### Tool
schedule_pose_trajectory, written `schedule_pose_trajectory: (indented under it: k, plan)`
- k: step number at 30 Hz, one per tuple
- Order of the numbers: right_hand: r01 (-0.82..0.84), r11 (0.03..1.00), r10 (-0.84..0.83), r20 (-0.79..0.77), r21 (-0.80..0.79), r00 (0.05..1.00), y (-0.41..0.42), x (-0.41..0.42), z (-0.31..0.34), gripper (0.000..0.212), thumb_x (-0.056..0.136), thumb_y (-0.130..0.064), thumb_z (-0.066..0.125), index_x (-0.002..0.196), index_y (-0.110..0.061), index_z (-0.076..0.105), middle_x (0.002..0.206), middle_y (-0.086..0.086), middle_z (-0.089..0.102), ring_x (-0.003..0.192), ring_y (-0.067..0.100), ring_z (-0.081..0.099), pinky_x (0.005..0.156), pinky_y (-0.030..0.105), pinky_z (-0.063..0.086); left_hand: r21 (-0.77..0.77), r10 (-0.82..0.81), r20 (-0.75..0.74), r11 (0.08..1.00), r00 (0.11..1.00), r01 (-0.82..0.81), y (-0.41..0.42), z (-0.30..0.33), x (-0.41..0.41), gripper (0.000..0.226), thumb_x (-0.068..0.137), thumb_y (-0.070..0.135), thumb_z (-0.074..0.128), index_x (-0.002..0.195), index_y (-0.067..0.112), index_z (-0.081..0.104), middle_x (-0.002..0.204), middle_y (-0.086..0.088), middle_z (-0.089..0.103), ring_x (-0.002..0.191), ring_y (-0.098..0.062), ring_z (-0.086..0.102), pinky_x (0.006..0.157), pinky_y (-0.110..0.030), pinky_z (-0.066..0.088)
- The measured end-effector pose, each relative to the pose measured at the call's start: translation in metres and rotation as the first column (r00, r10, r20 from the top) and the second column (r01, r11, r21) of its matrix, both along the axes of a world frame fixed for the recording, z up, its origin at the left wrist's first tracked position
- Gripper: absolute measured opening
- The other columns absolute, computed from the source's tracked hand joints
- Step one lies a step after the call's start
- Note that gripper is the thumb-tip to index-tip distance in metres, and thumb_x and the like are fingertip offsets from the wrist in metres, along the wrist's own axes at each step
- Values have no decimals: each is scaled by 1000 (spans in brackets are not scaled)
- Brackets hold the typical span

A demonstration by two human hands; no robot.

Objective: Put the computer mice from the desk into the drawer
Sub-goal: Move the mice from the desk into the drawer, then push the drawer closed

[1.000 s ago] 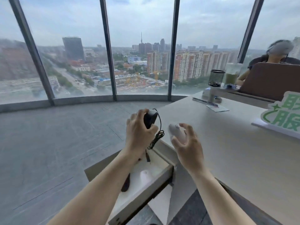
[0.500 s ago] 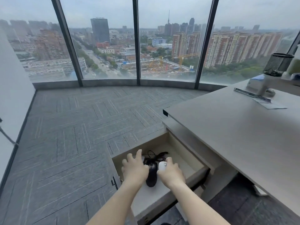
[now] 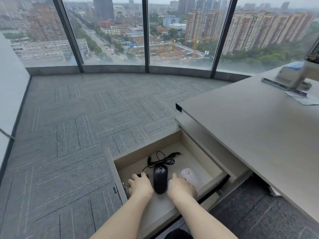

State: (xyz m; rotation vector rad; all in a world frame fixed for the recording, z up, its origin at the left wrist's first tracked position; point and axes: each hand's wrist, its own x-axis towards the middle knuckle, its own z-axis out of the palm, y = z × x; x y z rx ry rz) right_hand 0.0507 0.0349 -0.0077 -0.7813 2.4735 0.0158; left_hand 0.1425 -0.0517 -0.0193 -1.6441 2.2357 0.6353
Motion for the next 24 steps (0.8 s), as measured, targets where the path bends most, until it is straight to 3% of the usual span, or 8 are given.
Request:
schedule_pose_trajectory:
  k: [3,5,10,13,15,18,20,24]
  plan:
    - [30,980,-27,20,-195,999,10,1,16,42,85,-13,39,126,-15,42,126,14,52,113,33,53,79,38,42,-30,-7,-79,1000,997,5,-2,13,0,42,90,15,45,132,13,41,138,-17,37,126,-38,37,101,-43,39]
    - [8,927,-12,-7,-374,1000,23,2,28,36,87,-15,39,123,-15,47,121,10,55,107,29,54,75,34,40,-101,-35,-245,995,969,10,-5,30,0,41,90,15,42,131,12,44,138,-16,41,124,-38,41,100,-42,39]
    - [-29,753,23,-18,-657,1000,68,28,49,14,92,-28,45,89,-23,58,85,-6,62,77,14,57,68,33,51,-263,-98,-623,961,776,-89,-4,73,27,39,91,16,47,128,15,57,133,-9,56,123,-28,49,99,-36,40]
    - [-52,711,120,48,-702,992,91,63,51,22,91,-39,50,79,-22,58,76,-5,63,70,10,57,65,29,49,-316,-112,-742,928,661,-197,7,78,62,31,92,12,49,120,12,61,125,-7,62,118,-22,55,93,-28,41]
    - [-75,711,186,84,-699,979,102,86,46,31,88,-49,53,78,-20,59,77,-5,64,73,10,58,67,29,48,-286,-51,-770,918,636,-273,14,70,88,32,92,11,48,123,10,59,126,-9,61,119,-24,55,98,-35,43]
    - [-53,733,242,188,-678,952,113,113,38,44,74,-66,61,82,-22,59,81,-7,62,77,9,58,71,27,49,-150,109,-738,935,666,-320,26,52,118,41,94,13,44,135,8,49,139,-12,51,129,-27,46,105,-43,37]
    - [-71,762,268,214,-644,939,117,128,34,53,64,-71,65,87,-24,58,89,-8,62,84,9,58,75,27,49,-80,132,-706,961,696,-263,33,39,129,46,95,16,42,140,11,45,144,-9,49,133,-27,44,107,-44,36]
    - [-112,774,233,117,-623,965,119,142,30,40,71,-60,68,88,-29,50,98,-9,60,89,12,57,76,29,47,31,132,-708,987,694,-157,44,31,135,50,96,20,39,147,17,38,151,-2,44,139,-23,41,108,-39,35]
